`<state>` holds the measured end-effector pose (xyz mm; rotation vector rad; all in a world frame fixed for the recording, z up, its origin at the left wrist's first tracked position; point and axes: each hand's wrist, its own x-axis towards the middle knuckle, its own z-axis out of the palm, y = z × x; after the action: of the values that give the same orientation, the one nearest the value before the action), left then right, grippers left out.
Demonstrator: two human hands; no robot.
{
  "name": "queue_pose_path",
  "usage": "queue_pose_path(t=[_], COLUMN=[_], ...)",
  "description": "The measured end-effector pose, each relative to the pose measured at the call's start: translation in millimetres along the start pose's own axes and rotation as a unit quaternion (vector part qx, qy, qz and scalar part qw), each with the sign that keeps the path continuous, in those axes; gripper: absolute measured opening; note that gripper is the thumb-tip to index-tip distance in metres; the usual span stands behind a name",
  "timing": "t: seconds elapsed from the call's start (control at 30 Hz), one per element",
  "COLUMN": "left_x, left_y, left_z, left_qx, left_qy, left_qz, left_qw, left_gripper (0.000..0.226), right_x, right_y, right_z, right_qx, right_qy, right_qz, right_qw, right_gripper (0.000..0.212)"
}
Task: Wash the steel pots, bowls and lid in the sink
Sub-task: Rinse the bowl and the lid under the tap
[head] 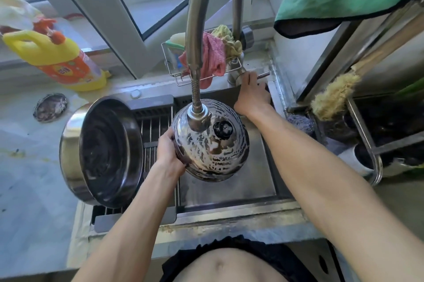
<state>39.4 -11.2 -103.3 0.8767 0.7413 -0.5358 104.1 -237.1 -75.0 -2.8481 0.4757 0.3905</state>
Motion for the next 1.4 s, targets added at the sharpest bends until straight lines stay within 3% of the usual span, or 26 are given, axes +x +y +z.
queue_pose_path(t=[0.1,0.23,0.37,0.47,0.7,0.83,0.93,1.1,1.2,1.3,1.4], left_x=[-4.3,-4.9,-9.1,-14.6,-31.5,-36.6,-36.4,-35.9,-37.1,-34.3,-36.6], left_y=[1.9,-1.1,-14.5,-21.7,-27.6,-28.8,-29.7,-26.7,-34.7,-50.0,-65.5], left_z=[-4.5,-12.7,-16.9,-17.4,-20.0,-19.8,-15.3,-8.0,-3.3,-0.2,-3.3], left_qx=[-0.015,-0.030,-0.012,0.000,0.049,0.113,0.198,0.306,0.424,0.596,0.696], left_qy=[-0.002,-0.002,0.027,0.028,0.021,0.017,0.000,-0.027,-0.046,-0.068,-0.098], left_qz=[0.008,0.019,0.023,0.018,0.046,0.061,0.114,0.151,0.196,0.264,0.311], left_qw=[1.000,0.999,0.999,0.999,0.998,0.992,0.974,0.940,0.883,0.756,0.640], left_gripper=[0.048,0.047,0.045,0.045,0.044,0.043,0.030,0.020,0.025,0.019,0.019], right_x=[-7.3,-30.5,-74.0,-96.7,-112.8,-120.0,-117.8,-110.9,-113.8,-116.3,-120.0], right_y=[5.1,15.5,21.0,17.6,16.0,17.0,18.8,34.3,44.0,56.9,60.7], right_z=[6.1,19.1,45.2,65.6,89.3,91.9,93.2,107.0,93.6,71.1,65.9], right_qx=[0.054,0.250,0.344,0.410,0.460,0.443,0.431,0.469,0.550,0.639,0.599], right_qy=[0.002,0.038,-0.025,-0.082,-0.109,-0.085,-0.051,-0.103,-0.092,-0.133,-0.177], right_qz=[-0.032,-0.059,-0.024,-0.018,0.011,0.015,0.052,0.130,0.184,0.211,0.225], right_qw=[0.998,0.966,0.938,0.908,0.881,0.892,0.900,0.867,0.809,0.728,0.748], right_gripper=[0.093,0.066,0.041,0.045,0.036,0.038,0.028,0.020,0.023,0.036,0.051])
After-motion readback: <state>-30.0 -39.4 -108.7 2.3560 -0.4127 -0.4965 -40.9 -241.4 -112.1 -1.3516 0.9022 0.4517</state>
